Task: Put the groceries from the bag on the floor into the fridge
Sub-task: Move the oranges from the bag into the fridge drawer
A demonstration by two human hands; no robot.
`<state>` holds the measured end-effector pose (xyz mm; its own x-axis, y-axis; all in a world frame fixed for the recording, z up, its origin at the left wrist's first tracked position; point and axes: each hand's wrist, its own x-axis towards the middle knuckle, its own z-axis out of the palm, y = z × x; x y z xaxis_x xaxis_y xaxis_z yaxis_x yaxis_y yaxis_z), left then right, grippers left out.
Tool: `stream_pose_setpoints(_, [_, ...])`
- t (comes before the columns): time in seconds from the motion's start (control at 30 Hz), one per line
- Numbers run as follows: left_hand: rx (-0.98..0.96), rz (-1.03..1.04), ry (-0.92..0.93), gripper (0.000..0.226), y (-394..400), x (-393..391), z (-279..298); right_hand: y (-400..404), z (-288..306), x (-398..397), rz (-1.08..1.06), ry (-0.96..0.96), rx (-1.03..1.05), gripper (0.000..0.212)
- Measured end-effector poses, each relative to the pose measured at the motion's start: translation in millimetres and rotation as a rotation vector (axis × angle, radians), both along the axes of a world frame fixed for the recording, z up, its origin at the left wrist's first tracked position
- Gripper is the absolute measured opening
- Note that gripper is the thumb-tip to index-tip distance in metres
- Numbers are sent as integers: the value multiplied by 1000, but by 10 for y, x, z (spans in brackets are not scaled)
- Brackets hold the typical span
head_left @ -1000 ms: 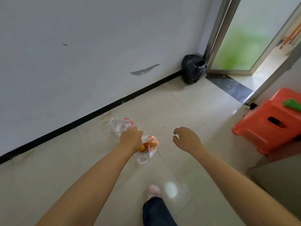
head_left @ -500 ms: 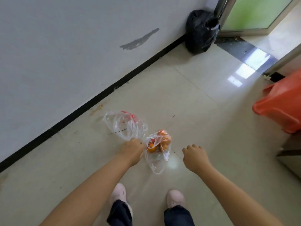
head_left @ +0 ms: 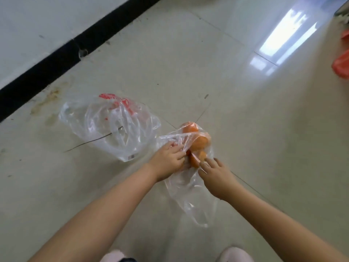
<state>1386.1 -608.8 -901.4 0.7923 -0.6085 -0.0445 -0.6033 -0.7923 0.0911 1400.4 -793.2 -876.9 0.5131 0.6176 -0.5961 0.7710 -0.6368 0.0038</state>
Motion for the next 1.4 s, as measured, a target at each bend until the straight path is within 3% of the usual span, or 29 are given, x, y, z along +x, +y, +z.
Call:
stream_pose_setpoints(0.07, [-30, -27, -84, 13, 116, 216, -382, 12, -331, 126, 72, -97, 128, 16])
stream_pose_setpoints(0.13, [30, -74, -131, 15, 212, 397, -663, -23, -611, 221, 87, -190, 121, 8])
stream_pose_setpoints(0.23, [124, -94, -33, 25, 284, 487, -949, -107, -881, 333, -29, -243, 25, 25])
stream_pose_setpoints(0.4, [155, 104, 169, 87, 133, 469, -910, -108, -755, 526, -271, -234, -144, 42])
stream_pose_setpoints(0.47, [148, 130, 218, 98, 63, 435, -893, -63, -762, 590, -348, -290, -81, 45])
stream_pose_setpoints(0.57, [202, 162, 93, 82, 2, 392, -1068, 22, -820, 686, -449, -347, 103, 56])
stream_pose_setpoints(0.67, [166, 133, -58, 26, -13, 385, -1078, 108, -831, 807, -403, -266, 201, 60])
stream_pose_setpoints(0.77, [86, 159, -99, 27, 111, 481, -1045, 148, -824, 906, -321, -99, 268, 56])
stream_pose_setpoints(0.87, [206, 157, -149, 11, 352, 633, -1109, 223, -862, 1000, -174, -78, 134, 66])
stream_pose_setpoints(0.97, [410, 280, 16, 15, 512, 633, -1067, 350, -986, 1020, -88, -164, 33, 60])
stream_pose_setpoints(1.07, [335, 427, 199, 36, 600, 576, -1147, 378, -1039, 964, -148, -181, 71, 54])
stream_pose_setpoints(1.13, [143, 232, -5, 59, 606, 507, -1101, 296, -975, 853, -242, -123, 170, 62])
stream_pose_setpoints(1.23, [-152, -202, -300, 43, 623, 348, -1144, 89, -867, 640, -382, -47, 444, 86])
stream_pose_setpoints(1.3, [-122, -399, -254, 48, 555, 283, -1080, -49, -822, 530, -503, 19, 558, 82])
stream_pose_setpoints(1.4, [59, -444, -170, 38, 360, 273, -938, -221, -812, 439, -548, 85, 585, 79])
